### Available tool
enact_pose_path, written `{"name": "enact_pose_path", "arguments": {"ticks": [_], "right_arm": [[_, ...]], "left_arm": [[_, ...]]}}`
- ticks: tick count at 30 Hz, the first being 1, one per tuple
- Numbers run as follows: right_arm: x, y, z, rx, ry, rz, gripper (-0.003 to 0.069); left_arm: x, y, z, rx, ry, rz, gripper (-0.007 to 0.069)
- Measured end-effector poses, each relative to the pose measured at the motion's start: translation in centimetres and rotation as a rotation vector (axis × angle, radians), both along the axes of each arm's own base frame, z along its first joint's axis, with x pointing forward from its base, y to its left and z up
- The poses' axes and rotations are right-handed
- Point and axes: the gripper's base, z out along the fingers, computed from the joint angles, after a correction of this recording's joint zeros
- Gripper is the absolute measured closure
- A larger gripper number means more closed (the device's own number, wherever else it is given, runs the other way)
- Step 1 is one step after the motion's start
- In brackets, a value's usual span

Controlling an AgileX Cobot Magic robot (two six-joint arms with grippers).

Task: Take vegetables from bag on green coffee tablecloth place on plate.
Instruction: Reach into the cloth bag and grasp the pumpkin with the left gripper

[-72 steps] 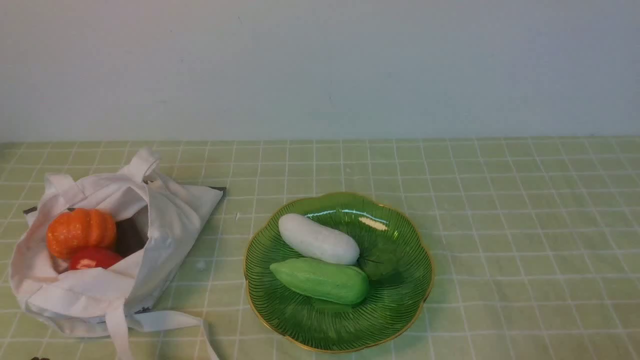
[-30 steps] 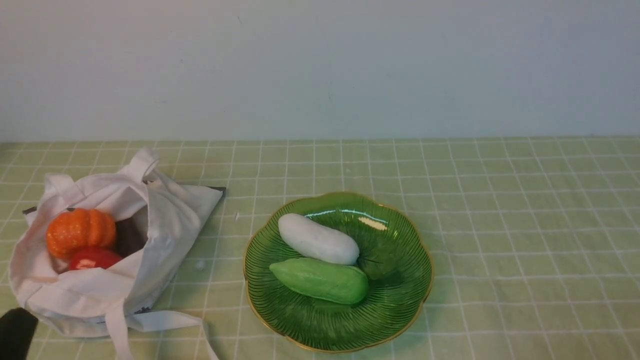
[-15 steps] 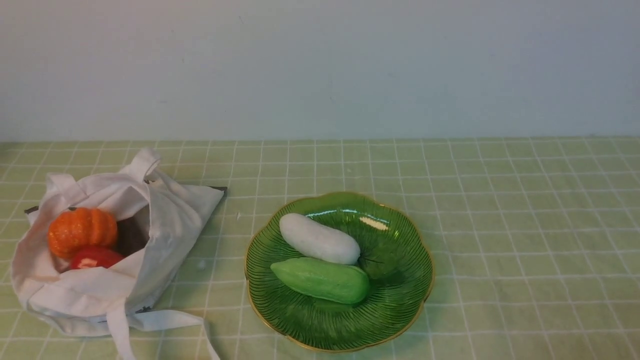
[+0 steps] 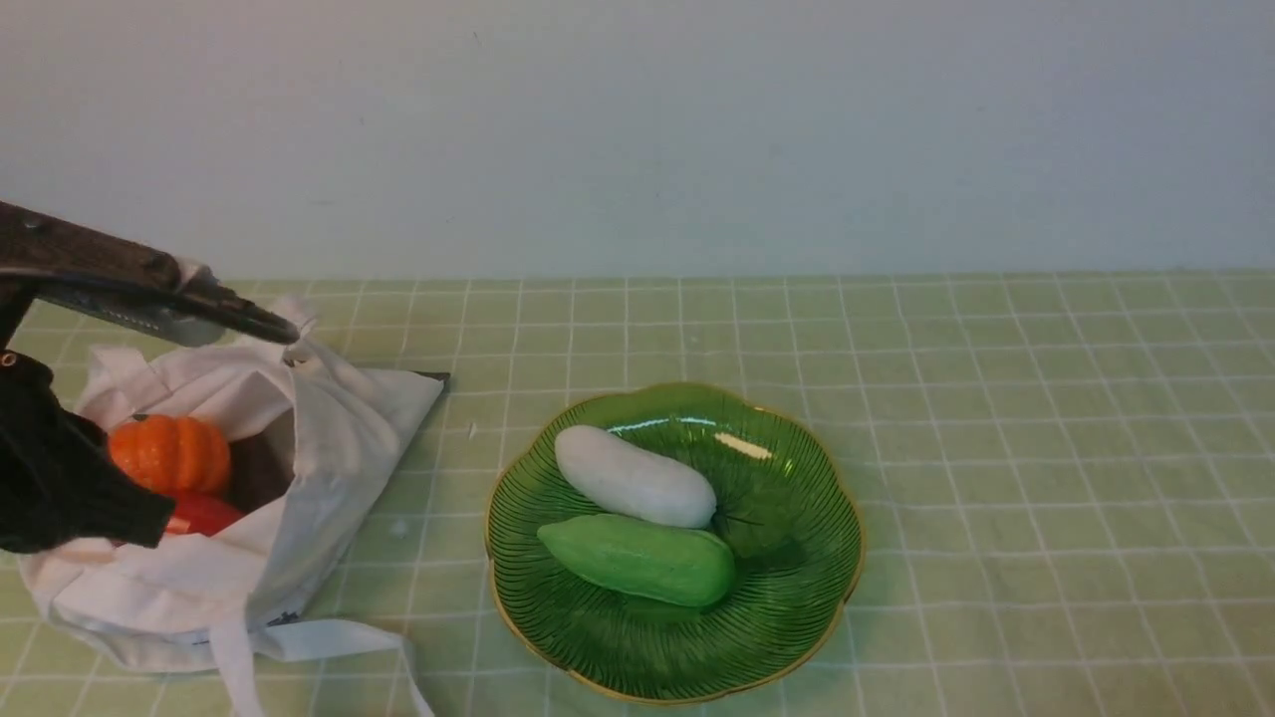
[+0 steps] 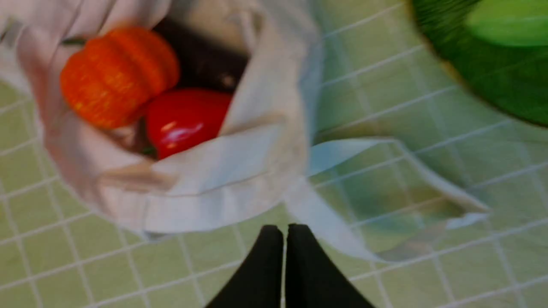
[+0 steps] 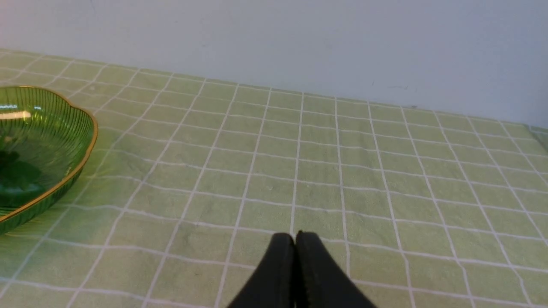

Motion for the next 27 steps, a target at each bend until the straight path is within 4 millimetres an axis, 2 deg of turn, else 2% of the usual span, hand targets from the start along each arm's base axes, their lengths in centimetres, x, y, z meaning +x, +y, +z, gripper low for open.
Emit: {"name": "enact_pose_path", "arguments": {"ticks": [1, 6, 11, 14, 18, 19, 23, 25, 27], "right_arm": [[0.0, 0.0, 0.0, 0.0, 0.0, 0.0, 0.0673], [0.0, 0.0, 0.0, 0.0, 0.0, 0.0, 0.0673], [0.0, 0.0, 0.0, -0.001, 0.0, 0.0, 0.0673], [0.0, 0.0, 0.0, -0.001, 0.0, 0.0, 0.0673], [0.0, 0.0, 0.0, -0.001, 0.0, 0.0, 0.0673], [0.0, 0.0, 0.0, -0.001, 0.0, 0.0, 0.0673], [0.0, 0.0, 0.0, -0.001, 0.0, 0.0, 0.0673], [0.0, 0.0, 0.0, -0.001, 0.0, 0.0, 0.0673], [0.0, 0.0, 0.0, -0.001, 0.0, 0.0, 0.0673]], "left_arm": [[1.0, 0.8, -0.3, 0.018, 0.021, 0.055, 0.0622], [3.4, 3.0, -0.6, 0.038, 0.014, 0.155, 0.0615], [5.5, 3.8, -2.0, 0.046, 0.026, 0.178, 0.0613], [7.1, 4.0, -3.3, 0.06, 0.022, 0.15, 0.058], [8.7, 4.0, -4.5, 0.094, -0.007, 0.075, 0.0473], [9.5, 4.1, -5.0, 0.109, -0.026, 0.041, 0.04], [10.7, 4.1, -6.6, 0.14, -0.027, -0.026, 0.019], [11.0, 4.1, -7.0, 0.147, -0.019, -0.041, 0.014], [11.5, 4.2, -8.1, 0.163, 0.005, -0.081, 0.0038]]}}
